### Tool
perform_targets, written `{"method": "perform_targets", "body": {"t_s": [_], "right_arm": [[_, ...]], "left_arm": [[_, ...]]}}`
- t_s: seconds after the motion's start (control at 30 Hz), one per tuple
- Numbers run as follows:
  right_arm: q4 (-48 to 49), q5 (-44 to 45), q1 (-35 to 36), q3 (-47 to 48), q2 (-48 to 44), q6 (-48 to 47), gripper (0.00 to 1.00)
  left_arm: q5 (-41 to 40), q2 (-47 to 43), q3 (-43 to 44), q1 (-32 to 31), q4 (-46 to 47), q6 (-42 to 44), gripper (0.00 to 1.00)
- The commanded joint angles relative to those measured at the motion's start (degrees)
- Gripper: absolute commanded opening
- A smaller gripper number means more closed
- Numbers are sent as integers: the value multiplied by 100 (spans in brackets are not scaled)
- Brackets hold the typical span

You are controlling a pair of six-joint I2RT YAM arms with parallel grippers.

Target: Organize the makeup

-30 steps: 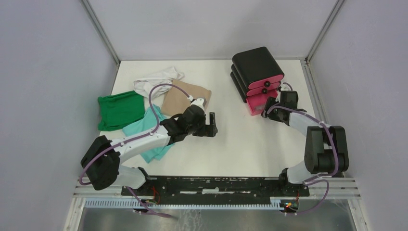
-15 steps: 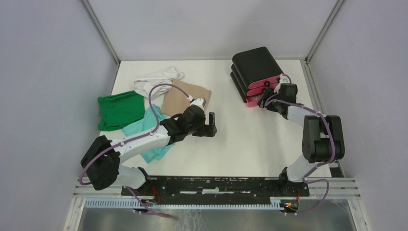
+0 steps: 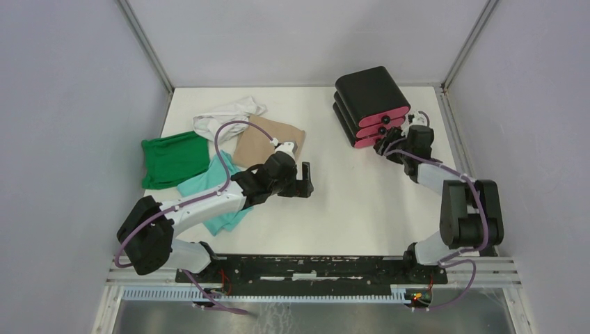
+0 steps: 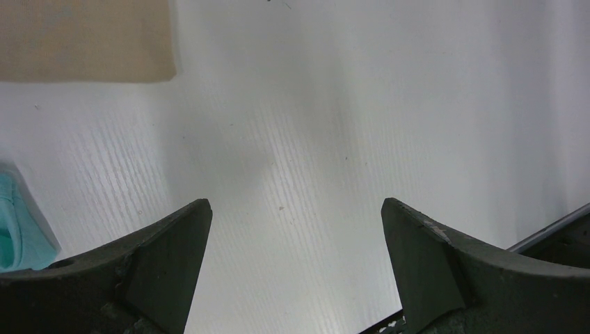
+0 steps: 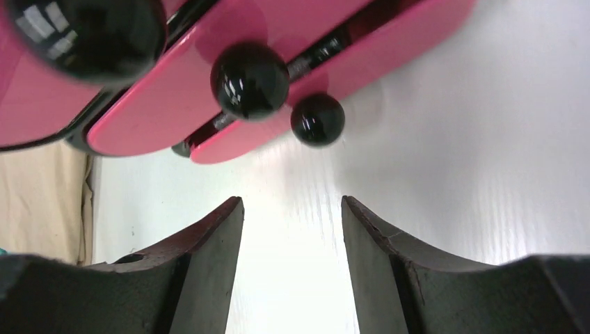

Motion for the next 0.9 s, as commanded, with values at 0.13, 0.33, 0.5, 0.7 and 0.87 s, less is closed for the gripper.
{"method": "perform_targets", "body": {"t_s": [0.13, 0.33, 0.5, 0.7, 0.87], "right_arm": [[-230, 1035, -174, -719, -1236, 1093, 25], [-1045, 925, -374, -11, -518, 1479, 16], [-368, 617, -460, 7, -167, 1803, 24], [-120, 706, -547, 116, 164, 1995, 31], [453, 577, -632, -29, 412, 2277, 31]], "left_arm": [[-37, -47, 60, 23, 107, -34, 99], [-142, -352, -142, 29, 80, -69, 99], [-226, -401, -127, 24, -15, -60, 99], [-256, -382, -115, 21, -32, -28, 99], [-281, -328, -85, 21, -42, -8, 99]]}}
